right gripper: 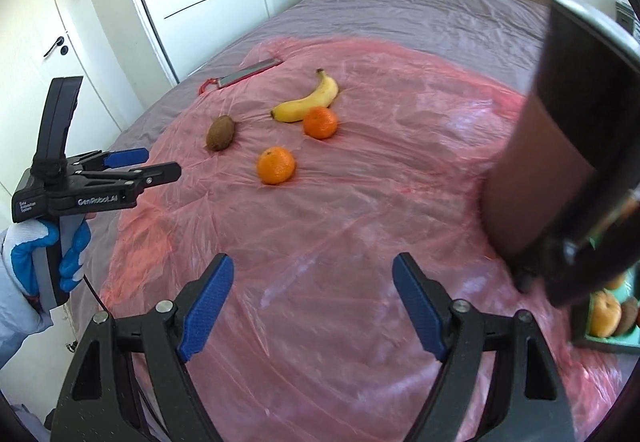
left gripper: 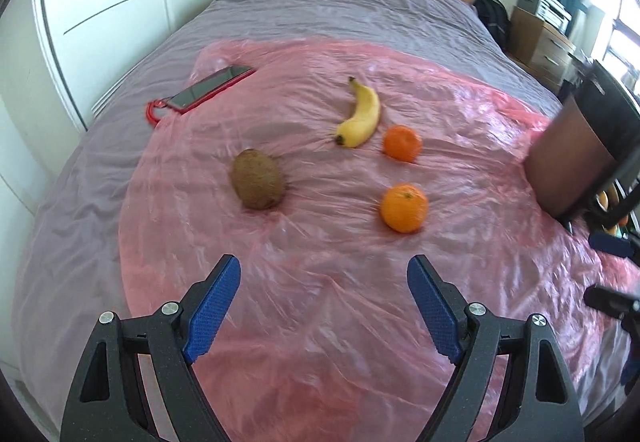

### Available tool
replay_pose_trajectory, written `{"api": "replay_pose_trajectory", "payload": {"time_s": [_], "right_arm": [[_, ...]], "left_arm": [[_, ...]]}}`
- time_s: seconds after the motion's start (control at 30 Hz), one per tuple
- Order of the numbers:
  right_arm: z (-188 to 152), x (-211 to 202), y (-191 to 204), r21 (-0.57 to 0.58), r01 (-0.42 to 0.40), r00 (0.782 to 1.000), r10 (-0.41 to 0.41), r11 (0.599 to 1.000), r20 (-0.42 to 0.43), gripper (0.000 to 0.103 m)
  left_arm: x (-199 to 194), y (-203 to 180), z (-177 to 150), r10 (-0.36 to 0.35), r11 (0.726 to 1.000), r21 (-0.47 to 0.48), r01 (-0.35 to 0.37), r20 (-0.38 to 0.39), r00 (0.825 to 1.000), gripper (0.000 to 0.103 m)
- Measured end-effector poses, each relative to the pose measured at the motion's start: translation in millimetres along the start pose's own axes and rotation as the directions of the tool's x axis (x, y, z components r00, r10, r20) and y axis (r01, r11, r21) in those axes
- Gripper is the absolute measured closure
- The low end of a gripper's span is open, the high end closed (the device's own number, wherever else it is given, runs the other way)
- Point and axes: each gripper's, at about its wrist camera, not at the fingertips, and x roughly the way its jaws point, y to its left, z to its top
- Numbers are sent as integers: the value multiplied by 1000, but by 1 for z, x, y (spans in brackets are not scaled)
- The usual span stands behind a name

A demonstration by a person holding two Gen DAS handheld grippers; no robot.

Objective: Organize fruits
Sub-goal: 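Grasp the brown kiwi with the left tool while the right tool grasps a mandarin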

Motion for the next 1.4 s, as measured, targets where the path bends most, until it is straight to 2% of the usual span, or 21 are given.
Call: {"api": "replay_pose_trajectory", "payload": {"time_s": [0.3, 0.57, 0.63, 0.87, 1.0, 1.4], "right_arm": [[50, 91, 33, -44, -71, 997, 70, 997, -33, 0], [74, 143, 34, -24, -67, 996, 65, 997, -55, 0], [74, 150, 32, -18, -64, 996, 63, 998, -64, 0], [74, 168, 30, -15, -62, 994, 60, 998, -91, 0], [75, 175, 33, -23, -62, 993, 59, 998, -100, 9], [77, 189, 42, -56, -45, 992, 38, 997, -120, 9]], "left_arm": [[60, 48, 35, 27, 994, -104, -30, -35, 999, 21], [109, 63, 50, 47, 988, -144, -57, -72, 996, 22], [116, 64, 50, 50, 986, -153, -61, -74, 996, 22], [126, 72, 47, 69, 979, -187, -81, -72, 995, 37], [128, 71, 48, 65, 981, -177, -76, -68, 996, 41], [139, 66, 49, 68, 986, -146, -80, -88, 994, 42]]}}
